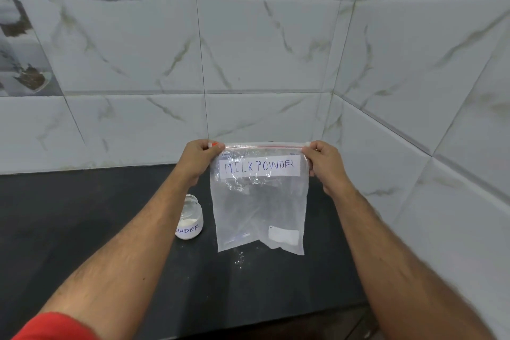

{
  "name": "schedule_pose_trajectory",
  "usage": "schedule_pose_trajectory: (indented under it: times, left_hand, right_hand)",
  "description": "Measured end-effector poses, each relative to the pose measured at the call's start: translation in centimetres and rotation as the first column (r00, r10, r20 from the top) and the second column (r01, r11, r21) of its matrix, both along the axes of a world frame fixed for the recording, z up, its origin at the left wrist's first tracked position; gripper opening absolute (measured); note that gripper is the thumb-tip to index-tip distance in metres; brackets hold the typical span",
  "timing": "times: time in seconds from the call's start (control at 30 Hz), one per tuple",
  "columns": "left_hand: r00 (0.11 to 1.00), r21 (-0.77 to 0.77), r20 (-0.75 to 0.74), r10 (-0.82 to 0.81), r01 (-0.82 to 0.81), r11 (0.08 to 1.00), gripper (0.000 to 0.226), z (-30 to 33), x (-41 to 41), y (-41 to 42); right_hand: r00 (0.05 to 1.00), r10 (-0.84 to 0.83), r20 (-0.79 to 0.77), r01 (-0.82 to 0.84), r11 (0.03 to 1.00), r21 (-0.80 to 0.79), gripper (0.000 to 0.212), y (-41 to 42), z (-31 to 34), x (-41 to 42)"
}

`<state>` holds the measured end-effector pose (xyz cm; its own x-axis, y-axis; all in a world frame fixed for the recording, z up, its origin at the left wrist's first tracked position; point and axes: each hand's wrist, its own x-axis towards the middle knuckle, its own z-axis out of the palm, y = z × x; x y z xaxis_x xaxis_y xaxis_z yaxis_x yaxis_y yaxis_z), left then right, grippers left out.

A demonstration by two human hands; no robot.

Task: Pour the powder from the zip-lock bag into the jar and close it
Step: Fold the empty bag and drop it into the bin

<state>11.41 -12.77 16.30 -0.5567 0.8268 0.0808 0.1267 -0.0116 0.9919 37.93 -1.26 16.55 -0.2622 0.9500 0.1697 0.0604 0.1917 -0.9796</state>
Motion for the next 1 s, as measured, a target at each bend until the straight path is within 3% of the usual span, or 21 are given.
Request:
schedule_pose_trajectory:
  times: [0.2, 0.37, 0.43, 0.53, 0.63, 0.73, 1.0]
  left_hand:
    - [0.999, 0.035, 0.02, 0.029, -0.03, 0.999, 0.011, 0.0, 0.7, -0.1]
    - [0.93, 0.091, 0.352, -0.105, 0.078, 0.993, 0.045, -0.1, 2.7, -0.9]
    - [0.913, 0.032, 0.382, -0.143, 0.142, 0.989, 0.063, -1.5, 3.8, -1.2]
    - [0.976, -0.127, 0.217, 0.017, 0.011, 0.992, 0.069, -3.9, 6.2, -1.5]
    - [0.98, -0.107, -0.033, 0.196, -0.199, 0.974, 0.067, -5.8, 7.7, -1.1]
    - [0.917, -0.053, -0.225, 0.33, -0.35, 0.935, 0.052, -6.4, 8.6, -1.3]
    - [0.868, 0.081, -0.384, 0.315, -0.308, 0.948, 0.045, -5.7, 7.9, -2.2]
  right_hand:
    - [0.989, -0.137, 0.059, 0.128, 0.983, 0.129, 0.022, 0.2, -0.2, -0.9]
    - [0.978, -0.201, -0.063, 0.205, 0.976, 0.07, 0.021, 0.4, -0.2, -1.9]
    - [0.965, -0.233, -0.118, 0.24, 0.969, 0.05, 0.022, 0.5, -0.1, -2.1]
    - [0.951, -0.268, -0.157, 0.279, 0.959, 0.053, 0.024, 0.6, 0.0, -2.0]
    - [0.945, -0.266, -0.19, 0.28, 0.959, 0.047, 0.024, 0.4, 0.0, -2.0]
    - [0.949, -0.253, -0.189, 0.269, 0.961, 0.059, 0.022, 0.3, 0.3, -1.8]
    - [0.965, -0.245, -0.087, 0.26, 0.927, 0.271, 0.028, 0.4, 0.7, 0.0]
